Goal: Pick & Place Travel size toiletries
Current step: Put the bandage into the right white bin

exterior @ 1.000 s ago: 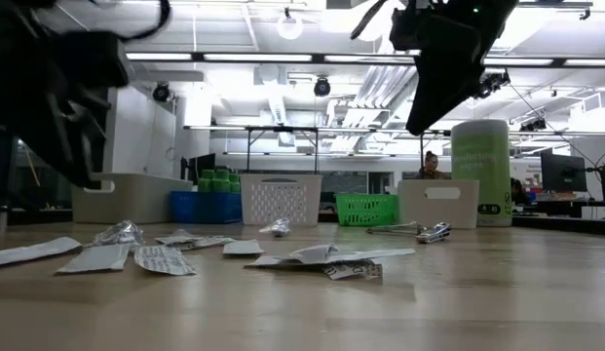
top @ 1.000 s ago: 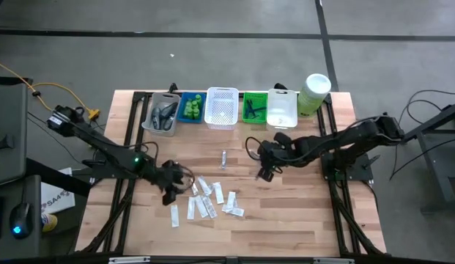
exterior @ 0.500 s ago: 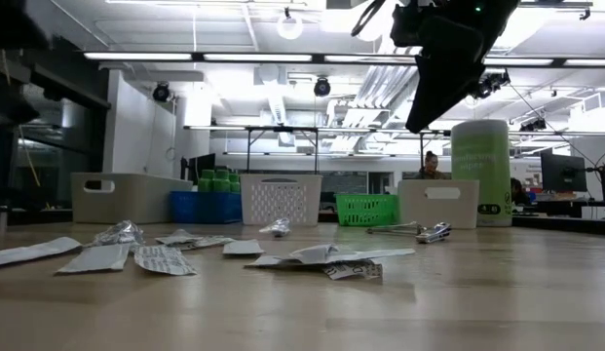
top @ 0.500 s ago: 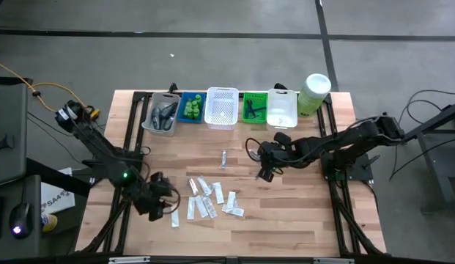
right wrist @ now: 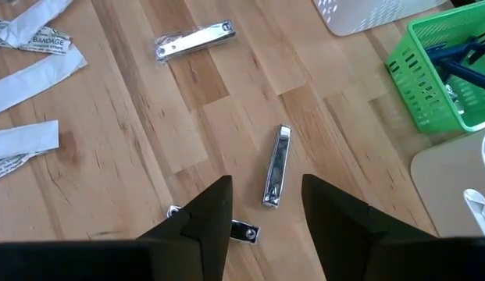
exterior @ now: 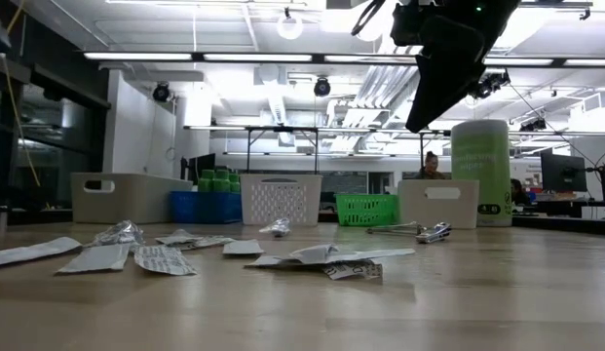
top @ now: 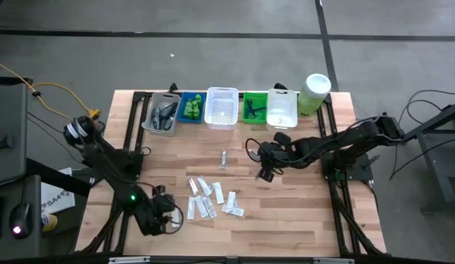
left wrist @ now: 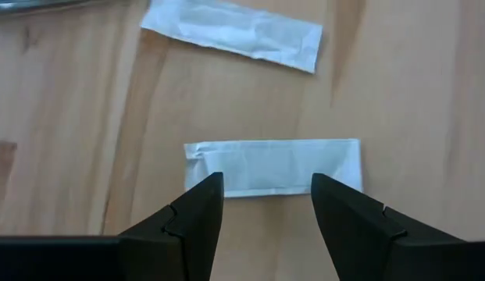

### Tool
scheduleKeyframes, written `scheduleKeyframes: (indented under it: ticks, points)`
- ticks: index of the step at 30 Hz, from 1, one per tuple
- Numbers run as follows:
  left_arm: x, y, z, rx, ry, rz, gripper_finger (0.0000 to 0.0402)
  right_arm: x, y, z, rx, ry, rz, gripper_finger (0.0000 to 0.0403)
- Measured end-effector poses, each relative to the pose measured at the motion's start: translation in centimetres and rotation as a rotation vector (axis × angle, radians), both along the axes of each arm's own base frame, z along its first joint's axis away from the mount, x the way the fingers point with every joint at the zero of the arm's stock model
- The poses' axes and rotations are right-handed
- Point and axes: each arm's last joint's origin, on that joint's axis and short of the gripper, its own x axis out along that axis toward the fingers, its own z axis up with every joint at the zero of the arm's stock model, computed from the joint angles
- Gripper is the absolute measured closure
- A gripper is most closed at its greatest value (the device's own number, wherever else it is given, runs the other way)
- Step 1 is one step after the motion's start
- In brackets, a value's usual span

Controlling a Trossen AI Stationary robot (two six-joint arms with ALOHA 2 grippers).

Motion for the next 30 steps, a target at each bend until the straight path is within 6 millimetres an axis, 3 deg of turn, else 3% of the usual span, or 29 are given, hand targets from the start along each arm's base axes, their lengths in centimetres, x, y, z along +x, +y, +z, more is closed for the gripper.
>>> scheduleKeyframes:
  ticks: [9, 30]
  points:
    - [1.3, -1.6, -1.4, 0.126, 0.085, -0.01, 0.0206, 0.0, 0.0, 0.0, 0.002, 0.001, 0.003, 0.0255]
    - [1.3, -1.4, -1.5, 0.157, 0.066, 0.02, 0.0206, 0.0, 0.1, 0.0, 0.014, 0.005, 0.012, 0.0255]
